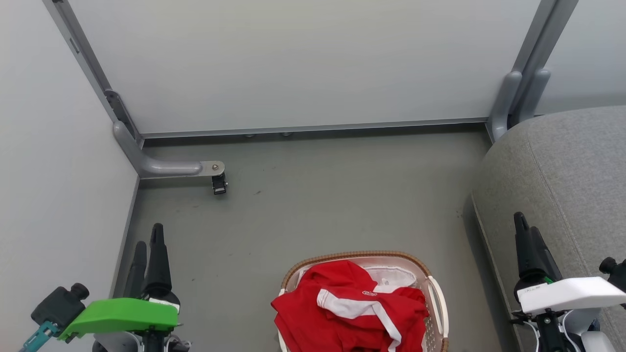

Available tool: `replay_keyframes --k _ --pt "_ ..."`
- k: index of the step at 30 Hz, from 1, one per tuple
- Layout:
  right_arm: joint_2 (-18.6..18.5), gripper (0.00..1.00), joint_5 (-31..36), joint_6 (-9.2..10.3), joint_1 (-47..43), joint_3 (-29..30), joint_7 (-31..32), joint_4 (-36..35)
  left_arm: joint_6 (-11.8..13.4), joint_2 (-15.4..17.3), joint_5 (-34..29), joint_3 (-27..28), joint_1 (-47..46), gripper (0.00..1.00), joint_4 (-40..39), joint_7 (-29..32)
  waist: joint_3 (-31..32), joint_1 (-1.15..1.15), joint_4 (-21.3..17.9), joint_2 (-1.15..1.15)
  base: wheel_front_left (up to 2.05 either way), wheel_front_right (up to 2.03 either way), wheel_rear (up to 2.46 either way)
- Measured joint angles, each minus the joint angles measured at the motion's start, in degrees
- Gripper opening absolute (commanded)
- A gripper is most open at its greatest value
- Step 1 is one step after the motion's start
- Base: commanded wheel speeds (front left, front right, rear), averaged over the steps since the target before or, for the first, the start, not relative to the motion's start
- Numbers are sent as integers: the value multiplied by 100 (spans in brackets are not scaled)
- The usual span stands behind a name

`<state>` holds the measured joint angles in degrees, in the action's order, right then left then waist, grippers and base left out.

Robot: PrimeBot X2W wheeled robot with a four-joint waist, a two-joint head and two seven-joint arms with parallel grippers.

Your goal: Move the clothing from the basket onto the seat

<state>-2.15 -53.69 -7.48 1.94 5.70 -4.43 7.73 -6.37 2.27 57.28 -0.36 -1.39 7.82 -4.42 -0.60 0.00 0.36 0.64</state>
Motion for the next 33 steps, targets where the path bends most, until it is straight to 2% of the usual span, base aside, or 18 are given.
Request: replay_keyframes --k 5,17,33 --pt "-5 100 597 0 -25 -101 -76 -73 52 2 -528 -134 94 100 -32 -96 -6 0 -2 0 0 0 0" --pt "-15 100 1572 0 -118 -209 -281 -55 149 10 -1806 -370 206 100 -23 -281 -6 0 -1 0 0 0 0" --pt "-26 100 2605 0 -171 -341 -524 24 235 16 -2805 -383 339 100 155 -530 5 0 10 0 0 0 0"
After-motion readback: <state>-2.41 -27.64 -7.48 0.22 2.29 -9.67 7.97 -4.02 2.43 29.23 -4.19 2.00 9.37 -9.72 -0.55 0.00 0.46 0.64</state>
